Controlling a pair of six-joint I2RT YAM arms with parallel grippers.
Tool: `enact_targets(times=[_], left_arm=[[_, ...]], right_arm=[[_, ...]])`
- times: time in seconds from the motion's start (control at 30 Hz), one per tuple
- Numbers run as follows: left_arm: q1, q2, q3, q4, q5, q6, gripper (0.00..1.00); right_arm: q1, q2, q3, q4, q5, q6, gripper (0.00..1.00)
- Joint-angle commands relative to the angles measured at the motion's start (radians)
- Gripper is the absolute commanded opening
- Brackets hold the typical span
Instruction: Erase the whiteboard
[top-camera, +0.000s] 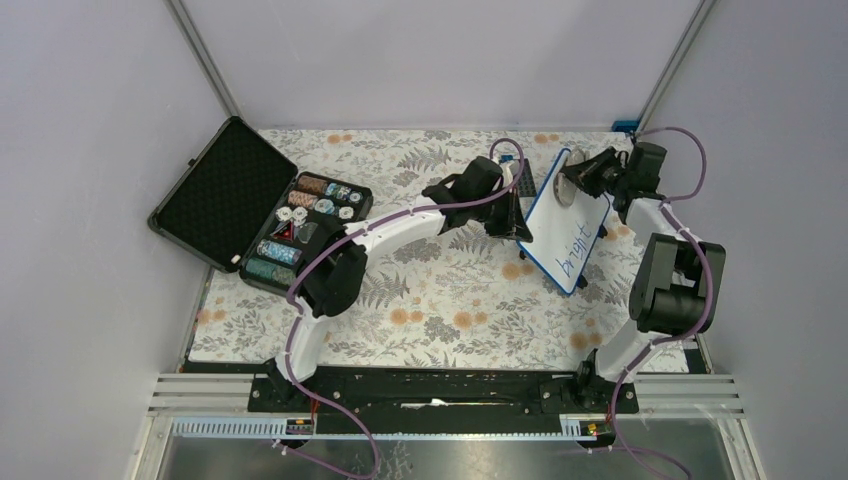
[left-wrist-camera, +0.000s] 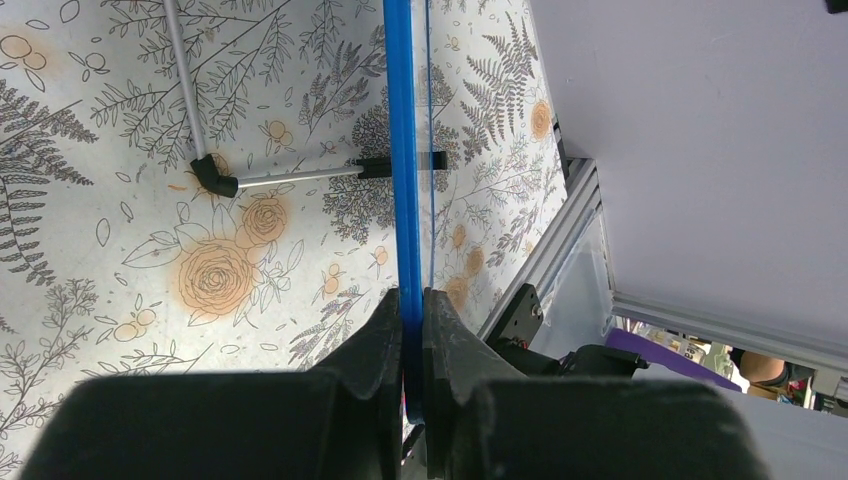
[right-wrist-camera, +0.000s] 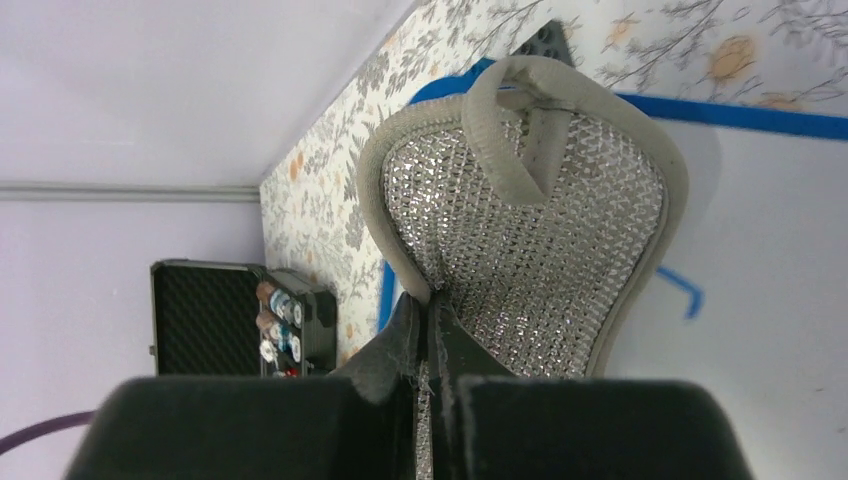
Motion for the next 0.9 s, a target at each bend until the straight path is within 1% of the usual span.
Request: enact_targets(times=[0.0, 0.13, 0.23, 0.3, 0.4, 0.63, 0.77, 0.87], left_arm=[[-0.017, 0.007, 0.024, -0.009, 0.036, 0.073, 0.0], [-0.016, 0.009, 0.017, -0.007, 0.041, 0.072, 0.0], [-0.018, 0.007, 0.015, -0.008, 0.04, 0.073, 0.0], [-0.018, 0.007, 0.017, -0.007, 0.041, 0.075, 0.0], [-0.018, 0.011, 0.017, -0.008, 0.041, 0.074, 0.0], [-0.018, 0.024, 0.025, -0.008, 0.045, 0.071, 0.0], [-0.019, 0.029, 0.025, -0.008, 0.047, 0.069, 0.0], [-0.02, 0.023, 0.025, -0.009, 0.043, 0.071, 0.0]], right_arm=[[-0.083, 0.098, -0.068, 0.064, -0.044, 0.048, 0.0], [-0.144, 0.145, -0.13, 0.05, -0.035, 0.01, 0.0], [-0.146, 0.135, -0.13, -0.003, 0.007, -0.028, 0.0], [-0.144, 0.11, -0.121, -0.008, 0.011, -0.028, 0.0], [-0.113, 0.055, -0.075, -0.049, 0.032, -0.043, 0.0], [0.052, -0.033, 0.067, -0.086, 0.047, -0.055, 0.0], [0.065, -0.021, 0.122, -0.076, 0.052, -0.036, 0.0], [0.041, 0.056, 0.15, -0.075, 0.059, -0.035, 0.0]])
